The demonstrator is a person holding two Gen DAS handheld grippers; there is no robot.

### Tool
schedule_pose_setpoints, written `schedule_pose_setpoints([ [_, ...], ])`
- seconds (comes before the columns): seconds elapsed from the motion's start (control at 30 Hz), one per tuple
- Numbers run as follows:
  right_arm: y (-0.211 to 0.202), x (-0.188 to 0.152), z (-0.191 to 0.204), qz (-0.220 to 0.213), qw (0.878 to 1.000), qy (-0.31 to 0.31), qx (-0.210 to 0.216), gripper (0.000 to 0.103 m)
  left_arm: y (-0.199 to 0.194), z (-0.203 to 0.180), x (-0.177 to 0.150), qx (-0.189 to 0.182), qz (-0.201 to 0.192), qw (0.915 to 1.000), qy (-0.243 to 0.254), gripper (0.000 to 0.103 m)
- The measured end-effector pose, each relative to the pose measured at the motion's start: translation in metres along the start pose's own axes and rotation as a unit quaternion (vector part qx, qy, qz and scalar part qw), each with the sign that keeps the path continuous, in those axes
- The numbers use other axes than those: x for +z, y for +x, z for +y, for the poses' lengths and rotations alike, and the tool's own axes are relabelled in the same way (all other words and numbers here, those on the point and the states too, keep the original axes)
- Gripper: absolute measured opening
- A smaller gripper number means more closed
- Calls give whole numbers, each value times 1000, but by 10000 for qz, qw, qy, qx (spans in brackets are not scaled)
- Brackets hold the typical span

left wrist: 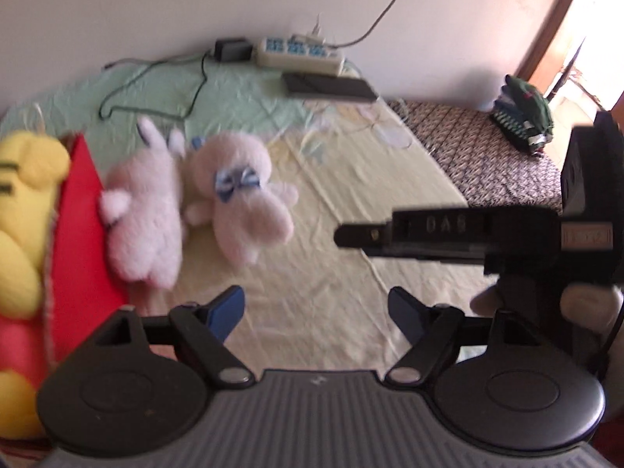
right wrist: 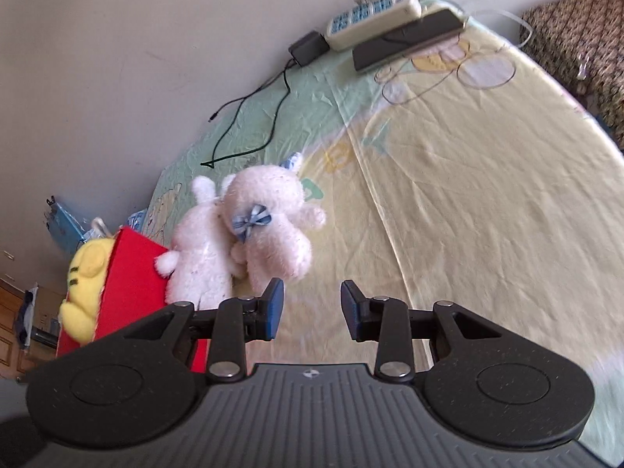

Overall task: Organize objects
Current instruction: 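Reach the right gripper to the white bunny with blue bow and grasp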

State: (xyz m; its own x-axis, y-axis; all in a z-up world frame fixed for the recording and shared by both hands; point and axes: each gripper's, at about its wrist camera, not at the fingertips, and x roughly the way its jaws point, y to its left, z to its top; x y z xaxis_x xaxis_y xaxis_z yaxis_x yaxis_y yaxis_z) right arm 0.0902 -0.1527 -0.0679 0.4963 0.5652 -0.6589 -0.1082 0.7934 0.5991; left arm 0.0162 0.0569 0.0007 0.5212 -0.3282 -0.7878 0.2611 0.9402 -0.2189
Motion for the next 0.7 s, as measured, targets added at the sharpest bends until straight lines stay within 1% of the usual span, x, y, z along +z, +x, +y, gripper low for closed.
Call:
schedule_pose_setpoints([
  [0.07,14,7,-3,147,9999,-32,33,42,10,0,0,110,107,9999,10,82],
  [0.13,26,14,-5,241,9996,-66,93,42,15,0,-2,231,187,9996,33,86],
  [0.2,36,19,-5,325,9992,-95,202,47,17,1,-1,314,224,9992,58,91],
  [0.27,48,24,-5,429,9987,-138,239,55,16,1,-1,371,228,9990,84,92],
  [0.37,64,28,-4,536,9980,-155,313,55,16,0,-1,465,255,9985,135,93],
  [0.47,74,32,-3,545,9974,-111,459,55,17,4,-1,441,312,9985,54,93],
  [0.5,76,33,-2,566,9970,-106,508,54,17,5,-1,439,315,9985,29,93],
  [0.53,78,33,-2,628,9963,-123,577,48,16,5,-1,440,311,9985,8,93],
  [0.57,78,33,-1,674,9953,-135,688,33,16,5,-1,437,309,9986,-3,93],
  [0.6,77,32,-1,705,9942,-114,802,32,15,5,-1,432,305,9986,-14,93],
  [0.7,69,30,2,711,9936,-218,855,29,11,6,0,376,269,9989,-13,93],
])
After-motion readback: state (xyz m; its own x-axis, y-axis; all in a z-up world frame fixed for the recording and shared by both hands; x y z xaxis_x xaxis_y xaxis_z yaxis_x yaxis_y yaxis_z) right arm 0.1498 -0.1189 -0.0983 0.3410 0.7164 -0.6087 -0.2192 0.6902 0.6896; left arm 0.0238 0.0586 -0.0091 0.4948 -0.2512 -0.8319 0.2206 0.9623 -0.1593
